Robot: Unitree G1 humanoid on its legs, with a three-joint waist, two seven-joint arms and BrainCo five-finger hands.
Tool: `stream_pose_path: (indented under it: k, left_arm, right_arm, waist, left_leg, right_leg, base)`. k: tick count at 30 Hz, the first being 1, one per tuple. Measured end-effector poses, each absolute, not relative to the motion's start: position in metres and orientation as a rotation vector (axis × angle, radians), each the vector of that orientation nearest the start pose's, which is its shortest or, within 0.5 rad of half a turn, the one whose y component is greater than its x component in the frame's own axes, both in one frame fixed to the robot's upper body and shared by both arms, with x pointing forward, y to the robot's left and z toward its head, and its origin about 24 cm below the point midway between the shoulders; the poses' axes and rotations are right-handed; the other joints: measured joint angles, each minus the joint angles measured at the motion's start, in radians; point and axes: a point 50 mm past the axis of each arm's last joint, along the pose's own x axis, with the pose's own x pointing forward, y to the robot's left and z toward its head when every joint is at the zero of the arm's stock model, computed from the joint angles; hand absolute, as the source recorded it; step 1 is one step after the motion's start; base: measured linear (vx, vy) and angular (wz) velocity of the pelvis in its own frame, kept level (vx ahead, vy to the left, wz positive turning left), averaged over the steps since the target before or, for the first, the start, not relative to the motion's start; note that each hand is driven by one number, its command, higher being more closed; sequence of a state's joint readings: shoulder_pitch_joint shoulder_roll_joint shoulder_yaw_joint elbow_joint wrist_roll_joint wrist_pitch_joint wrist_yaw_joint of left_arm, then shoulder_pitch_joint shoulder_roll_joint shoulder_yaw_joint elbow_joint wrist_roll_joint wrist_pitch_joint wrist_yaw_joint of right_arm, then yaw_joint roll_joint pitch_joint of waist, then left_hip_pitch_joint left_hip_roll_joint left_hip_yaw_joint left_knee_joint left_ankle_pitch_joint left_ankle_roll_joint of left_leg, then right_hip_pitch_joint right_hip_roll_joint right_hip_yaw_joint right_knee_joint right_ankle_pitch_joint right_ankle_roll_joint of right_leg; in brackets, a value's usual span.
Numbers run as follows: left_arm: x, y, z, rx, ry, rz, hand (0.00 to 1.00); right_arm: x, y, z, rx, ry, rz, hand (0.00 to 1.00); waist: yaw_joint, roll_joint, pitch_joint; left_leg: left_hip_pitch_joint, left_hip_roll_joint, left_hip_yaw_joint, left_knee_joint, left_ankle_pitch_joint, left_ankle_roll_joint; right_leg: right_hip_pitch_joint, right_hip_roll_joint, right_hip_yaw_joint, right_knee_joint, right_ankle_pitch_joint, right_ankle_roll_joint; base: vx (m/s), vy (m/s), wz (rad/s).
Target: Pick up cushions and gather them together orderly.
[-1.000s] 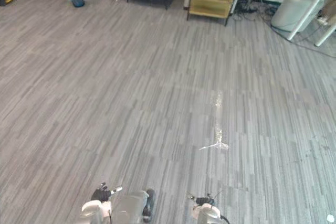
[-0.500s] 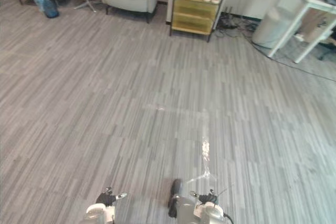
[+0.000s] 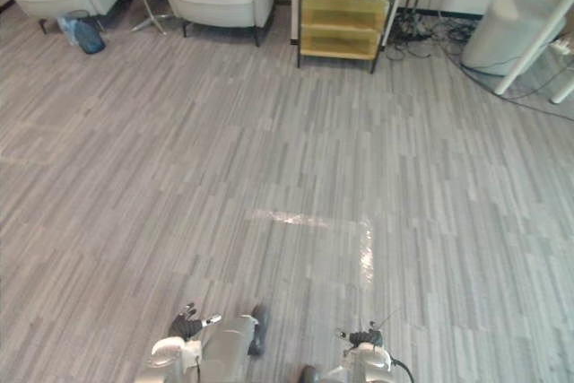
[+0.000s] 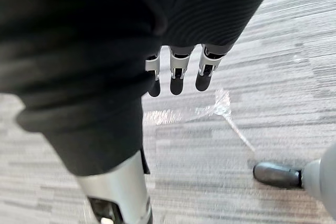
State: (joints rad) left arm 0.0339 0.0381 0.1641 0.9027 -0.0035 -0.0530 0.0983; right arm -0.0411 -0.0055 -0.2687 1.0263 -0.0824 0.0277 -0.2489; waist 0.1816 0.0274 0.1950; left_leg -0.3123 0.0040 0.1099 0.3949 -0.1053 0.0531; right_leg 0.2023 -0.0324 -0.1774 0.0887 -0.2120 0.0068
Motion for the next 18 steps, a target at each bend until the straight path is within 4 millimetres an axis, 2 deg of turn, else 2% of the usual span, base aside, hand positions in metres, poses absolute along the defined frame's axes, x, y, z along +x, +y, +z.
stream_pose_path:
  k: [2, 3, 4, 6, 8, 9, 11, 12, 13, 14, 15, 16, 17, 18]
  left_arm:
    - [0.141, 0.197, -0.140, 0.011, 0.893, 0.280, 0.00]
    - [0.140, 0.197, -0.140, 0.015, 0.902, 0.275, 0.00]
    - [0.138, 0.199, -0.142, 0.026, 0.921, 0.269, 0.00]
    - [0.131, 0.203, -0.145, 0.049, 0.949, 0.264, 0.00]
    - [0.128, 0.204, -0.146, 0.054, 0.964, 0.265, 0.00]
    - [0.127, 0.203, -0.147, 0.053, 0.966, 0.267, 0.00]
    - [0.126, 0.202, -0.147, 0.058, 0.971, 0.264, 0.00]
    - [0.125, 0.202, -0.147, 0.063, 0.972, 0.261, 0.00]
    - [0.125, 0.204, -0.147, 0.069, 0.973, 0.262, 0.00]
    - [0.124, 0.206, -0.147, 0.077, 0.975, 0.265, 0.00]
    - [0.123, 0.205, -0.148, 0.074, 0.984, 0.266, 0.00]
    - [0.121, 0.196, -0.150, 0.055, 0.989, 0.253, 0.00]
    - [0.121, 0.192, -0.151, 0.045, 0.991, 0.248, 0.00]
    - [0.123, 0.183, -0.151, 0.023, 0.988, 0.237, 0.00]
  right_arm:
    - [0.136, -0.191, -0.149, -0.079, 1.029, -0.401, 0.00]
    - [0.135, -0.192, -0.148, -0.089, 1.018, -0.397, 0.00]
    - [0.130, -0.192, -0.150, -0.091, 1.026, -0.395, 0.00]
    - [0.125, -0.194, -0.150, -0.096, 1.031, -0.401, 0.00]
    - [0.125, -0.196, -0.150, -0.098, 1.025, -0.403, 0.00]
    - [0.127, -0.195, -0.149, -0.098, 1.020, -0.401, 0.00]
    - [0.131, -0.195, -0.148, -0.110, 1.012, -0.392, 0.00]
    - [0.133, -0.195, -0.147, -0.111, 1.009, -0.389, 0.00]
    - [0.131, -0.195, -0.149, -0.110, 1.020, -0.387, 0.00]
    - [0.125, -0.193, -0.151, -0.099, 1.040, -0.384, 0.00]
    - [0.123, -0.195, -0.152, -0.099, 1.046, -0.387, 0.00]
    - [0.124, -0.197, -0.152, -0.106, 1.047, -0.388, 0.00]
    - [0.124, -0.197, -0.152, -0.106, 1.047, -0.390, 0.00]
    - [0.125, -0.199, -0.151, -0.110, 1.043, -0.393, 0.00]
  waist:
    - [0.004, -0.002, -0.003]
    - [0.000, -0.004, -0.003]
    - [-0.008, -0.015, -0.003]
    - [-0.024, -0.025, -0.009]
    - [-0.039, -0.022, -0.007]
    - [-0.048, -0.023, -0.007]
    - [-0.060, -0.022, -0.008]
    - [-0.067, -0.024, -0.008]
    - [-0.071, -0.033, -0.011]
    - [-0.071, -0.058, -0.019]
    - [-0.070, -0.054, -0.030]
    - [-0.068, -0.019, -0.047]
    - [-0.069, -0.014, -0.052]
    - [-0.070, 0.006, -0.053]
  left_leg:
    - [0.067, 0.003, 0.015, 0.001, -0.054, 0.008]
    - [0.118, -0.004, 0.014, -0.025, -0.083, 0.012]
    - [0.180, -0.023, 0.007, -0.045, -0.108, 0.016]
    - [0.277, -0.040, 0.001, -0.085, -0.131, 0.017]
    - [0.373, -0.039, -0.012, -0.152, -0.132, 0.017]
    - [0.420, -0.025, -0.021, -0.190, -0.135, 0.012]
    - [0.442, -0.006, -0.038, -0.212, -0.144, -0.004]
    - [0.452, 0.003, -0.041, -0.219, -0.151, -0.016]
    - [0.460, 0.000, -0.058, -0.217, -0.166, -0.040]
    - [0.478, -0.016, -0.084, -0.213, -0.183, -0.056]
    - [0.493, -0.010, -0.109, -0.204, -0.206, -0.061]
    - [0.479, 0.023, -0.136, -0.171, -0.214, -0.067]
    - [0.467, 0.028, -0.154, -0.147, -0.215, -0.068]
    - [0.442, 0.047, -0.176, -0.073, -0.223, -0.082]
  right_leg:
    - [-0.067, -0.021, 0.023, 0.249, -0.007, 0.025]
    - [-0.144, -0.043, 0.025, 0.467, 0.022, 0.080]
    - [-0.238, -0.083, 0.026, 0.686, 0.019, 0.095]
    - [-0.319, -0.115, 0.018, 0.823, -0.013, 0.086]
    - [-0.371, -0.122, -0.031, 0.757, -0.053, 0.070]
    - [-0.415, -0.106, -0.056, 0.639, -0.054, 0.063]
    - [-0.458, -0.063, -0.038, 0.447, -0.020, 0.054]
    - [-0.465, -0.035, -0.017, 0.328, 0.029, 0.052]
    - [-0.466, -0.012, 0.012, 0.199, 0.124, 0.038]
    - [-0.461, -0.004, 0.045, 0.138, 0.253, 0.009]
    - [-0.458, 0.002, 0.039, 0.159, 0.255, -0.034]
    - [-0.452, 0.022, 0.016, 0.165, 0.237, -0.046]
    - [-0.441, 0.024, 0.005, 0.154, 0.217, -0.046]
    - [-0.416, 0.038, -0.018, 0.134, 0.202, -0.058]
  base:
    - [0.47, 0.158, -0.15]
    - [0.33, 0.122, -0.07]
    - [0.51, 0.161, 0.08]
    - [0.48, 0.092, 0.20]
    - [0.46, 0.033, 0.22]
    - [0.41, -0.009, 0.26]
    - [0.40, -0.043, 0.28]
    - [0.40, -0.078, 0.33]
    - [0.41, -0.128, 0.43]
    - [0.51, -0.213, 0.46]
    - [0.43, -0.198, 0.44]
    - [0.42, -0.194, 0.39]
    - [0.41, -0.172, 0.40]
    - [0.39, -0.182, 0.42]
